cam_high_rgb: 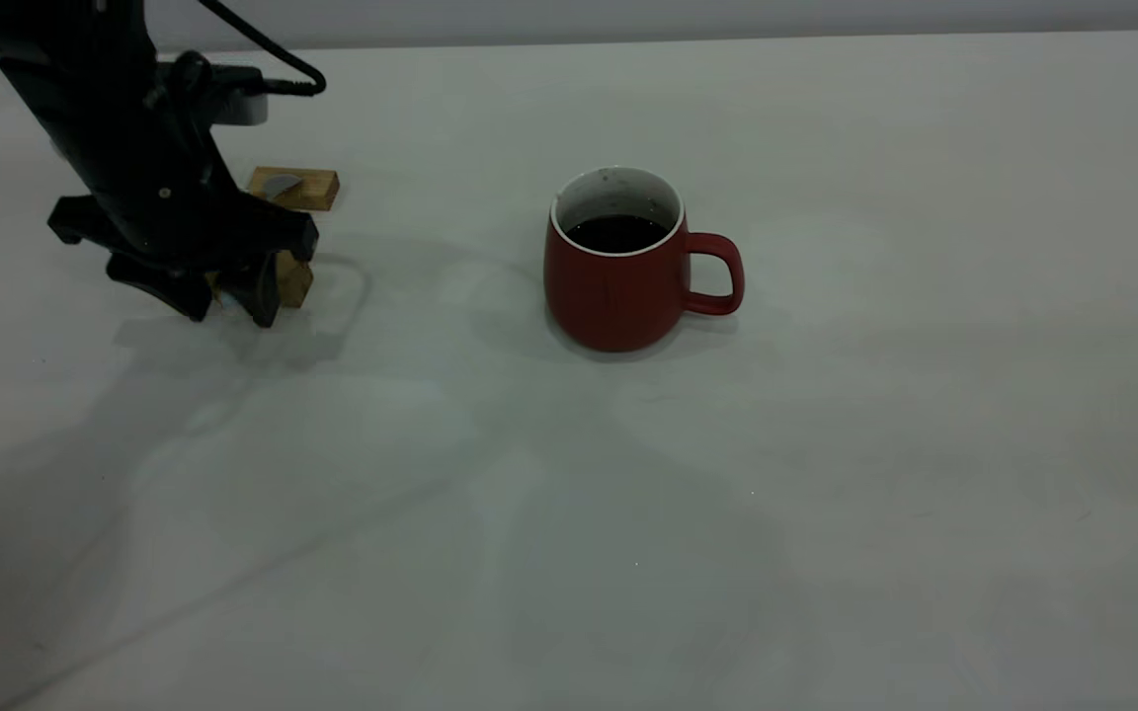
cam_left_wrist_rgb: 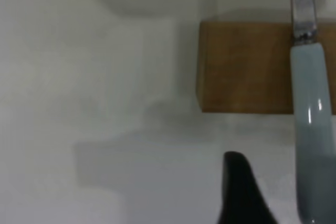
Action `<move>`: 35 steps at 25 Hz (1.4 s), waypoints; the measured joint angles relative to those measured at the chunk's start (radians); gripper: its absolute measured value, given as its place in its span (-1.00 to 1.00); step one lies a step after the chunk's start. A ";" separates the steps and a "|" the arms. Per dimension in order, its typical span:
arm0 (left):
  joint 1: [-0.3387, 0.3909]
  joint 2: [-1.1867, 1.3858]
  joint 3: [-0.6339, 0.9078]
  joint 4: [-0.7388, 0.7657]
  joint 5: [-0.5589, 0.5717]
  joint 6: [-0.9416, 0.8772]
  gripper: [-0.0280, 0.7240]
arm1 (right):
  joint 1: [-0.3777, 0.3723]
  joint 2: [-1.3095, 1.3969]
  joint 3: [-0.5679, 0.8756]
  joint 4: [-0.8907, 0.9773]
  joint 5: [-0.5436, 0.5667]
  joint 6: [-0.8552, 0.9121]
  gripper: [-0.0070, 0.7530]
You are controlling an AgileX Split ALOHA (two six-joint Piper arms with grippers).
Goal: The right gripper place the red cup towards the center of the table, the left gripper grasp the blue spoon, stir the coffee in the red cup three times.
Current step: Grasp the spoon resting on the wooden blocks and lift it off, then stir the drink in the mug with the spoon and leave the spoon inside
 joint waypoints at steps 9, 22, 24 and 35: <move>-0.005 -0.021 -0.087 -0.028 0.164 -0.087 -0.49 | 0.000 0.000 0.000 0.000 0.000 -0.001 -0.39; -0.021 -0.210 -0.338 -0.984 0.758 -0.510 -0.49 | 0.000 0.000 0.000 0.000 0.000 -0.001 -0.39; -0.021 -0.210 -0.338 -1.145 0.794 -0.544 -0.49 | 0.000 0.000 0.000 0.000 0.000 -0.001 -0.39; -0.095 -0.077 -0.338 -1.457 0.865 -0.716 -0.49 | 0.000 0.000 0.000 0.000 0.000 -0.001 -0.39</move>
